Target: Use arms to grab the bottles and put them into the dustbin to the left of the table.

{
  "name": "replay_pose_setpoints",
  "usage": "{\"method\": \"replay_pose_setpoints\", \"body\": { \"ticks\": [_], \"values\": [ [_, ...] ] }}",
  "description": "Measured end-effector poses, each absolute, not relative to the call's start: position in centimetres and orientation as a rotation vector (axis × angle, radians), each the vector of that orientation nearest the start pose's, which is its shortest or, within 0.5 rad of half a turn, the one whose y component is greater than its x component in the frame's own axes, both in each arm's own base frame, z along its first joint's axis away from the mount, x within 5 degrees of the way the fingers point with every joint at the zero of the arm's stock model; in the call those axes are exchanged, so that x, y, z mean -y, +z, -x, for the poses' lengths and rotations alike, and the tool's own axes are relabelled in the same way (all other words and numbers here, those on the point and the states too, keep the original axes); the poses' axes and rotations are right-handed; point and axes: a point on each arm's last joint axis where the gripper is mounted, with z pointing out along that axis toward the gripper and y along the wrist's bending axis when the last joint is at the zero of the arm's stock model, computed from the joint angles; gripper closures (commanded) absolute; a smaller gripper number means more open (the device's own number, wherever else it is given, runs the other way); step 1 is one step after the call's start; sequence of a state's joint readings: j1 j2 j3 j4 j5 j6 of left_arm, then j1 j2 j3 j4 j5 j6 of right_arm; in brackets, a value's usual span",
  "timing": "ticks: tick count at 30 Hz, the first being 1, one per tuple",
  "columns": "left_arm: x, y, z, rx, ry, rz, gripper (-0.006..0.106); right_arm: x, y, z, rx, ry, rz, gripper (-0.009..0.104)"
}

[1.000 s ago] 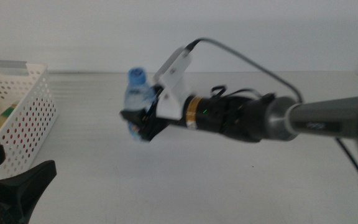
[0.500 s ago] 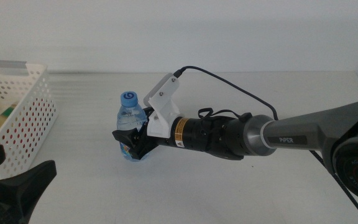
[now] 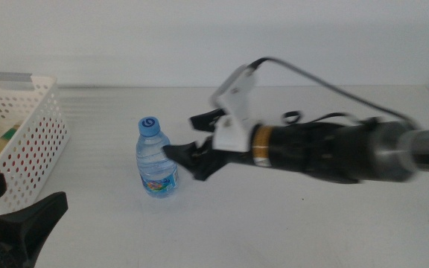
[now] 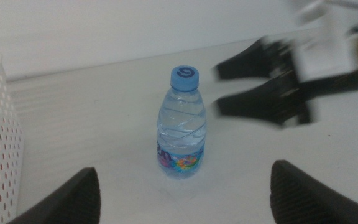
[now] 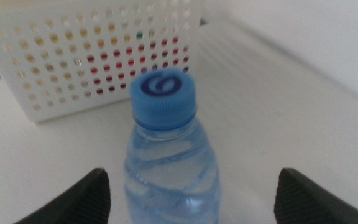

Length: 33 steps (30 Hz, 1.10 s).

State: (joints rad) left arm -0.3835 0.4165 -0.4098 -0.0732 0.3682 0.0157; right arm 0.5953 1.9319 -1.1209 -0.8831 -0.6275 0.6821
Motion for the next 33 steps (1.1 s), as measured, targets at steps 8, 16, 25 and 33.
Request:
{"method": "replay_pose_setpoints", "body": {
  "ticks": [8,16,25,33],
  "values": [
    [3.7,28.9,-8.5,-1.842,-0.326,-0.326,0.010,-19.4,28.7,-24.7,-1.575,0.628,0.918,0.016],
    [3.7,28.9,-8.5,-1.842,-0.327,-0.326,0.010,-11.3,33.4,-17.2,-1.614,0.395,0.601,0.016],
    [3.7,28.9,-8.5,-1.842,-0.327,-0.326,0.010,-6.5,31.3,-11.2,-1.646,0.273,0.570,0.016],
    [3.7,28.9,-8.5,-1.842,-0.327,-0.325,0.010,-6.5,30.3,-10.8,-1.685,0.316,0.554,0.016]
  ]
}}
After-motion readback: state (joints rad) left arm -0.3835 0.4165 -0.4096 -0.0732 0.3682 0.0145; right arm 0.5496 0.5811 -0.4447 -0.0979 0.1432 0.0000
